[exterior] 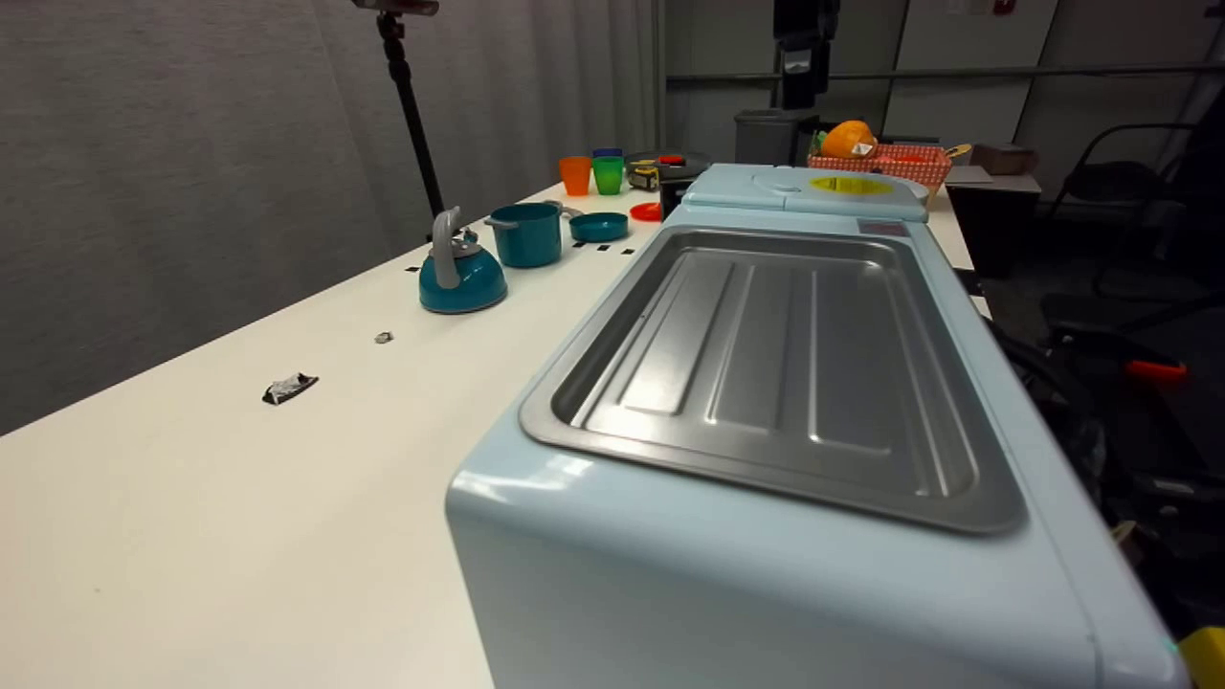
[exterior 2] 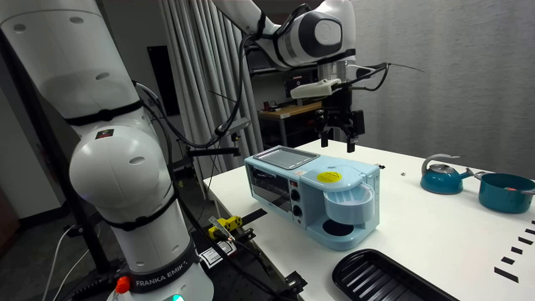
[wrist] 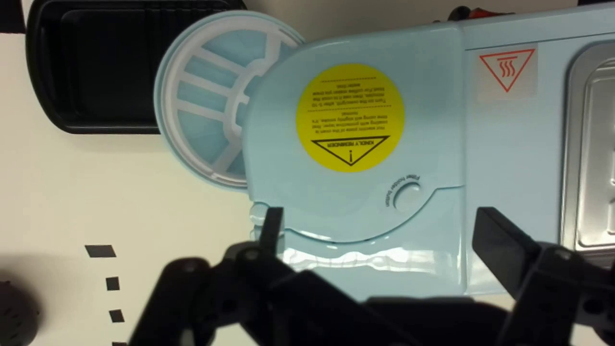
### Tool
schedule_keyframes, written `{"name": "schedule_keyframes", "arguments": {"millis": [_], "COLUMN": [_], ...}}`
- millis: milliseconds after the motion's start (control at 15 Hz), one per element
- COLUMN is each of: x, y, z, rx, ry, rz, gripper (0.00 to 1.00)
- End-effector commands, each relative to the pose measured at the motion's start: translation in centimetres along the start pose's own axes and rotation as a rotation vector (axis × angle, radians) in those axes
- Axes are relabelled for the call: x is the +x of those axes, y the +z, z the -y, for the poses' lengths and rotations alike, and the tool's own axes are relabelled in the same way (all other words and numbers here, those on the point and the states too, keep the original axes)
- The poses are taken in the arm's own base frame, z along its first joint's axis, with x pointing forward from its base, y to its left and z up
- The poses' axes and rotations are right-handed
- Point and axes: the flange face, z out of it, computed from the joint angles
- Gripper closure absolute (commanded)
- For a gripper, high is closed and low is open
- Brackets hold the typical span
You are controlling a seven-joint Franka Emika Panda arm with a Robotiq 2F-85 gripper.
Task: Press the button atop the toaster oven
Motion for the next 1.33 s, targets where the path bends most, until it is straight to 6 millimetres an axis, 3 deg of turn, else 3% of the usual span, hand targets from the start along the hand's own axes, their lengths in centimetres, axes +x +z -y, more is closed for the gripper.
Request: {"name": "schedule_keyframes", "arguments": {"millis": [0,267,333,400,933,1067,1267], "x": [1.0,1.4,1.5,1.5,1.2,1.0,0.8], "y": [0.0,0.6,0.8,1.0,1.9,2.0,2.2], "z": [1.6,2.2,2.2,2.3,4.5,5.0,5.1], "rx": [-0.016,-0.019,-0.020,-0.017,-0.054,-0.072,-0.086], "ry": [0.066,0.145,0.166,0.189,0.287,0.293,0.312], "rz": [-0.037,-0.061,-0.066,-0.066,-0.085,-0.090,-0.091], "gripper": [0.00,0.00,0.09,0.26,0.88,1.00,1.00]}}
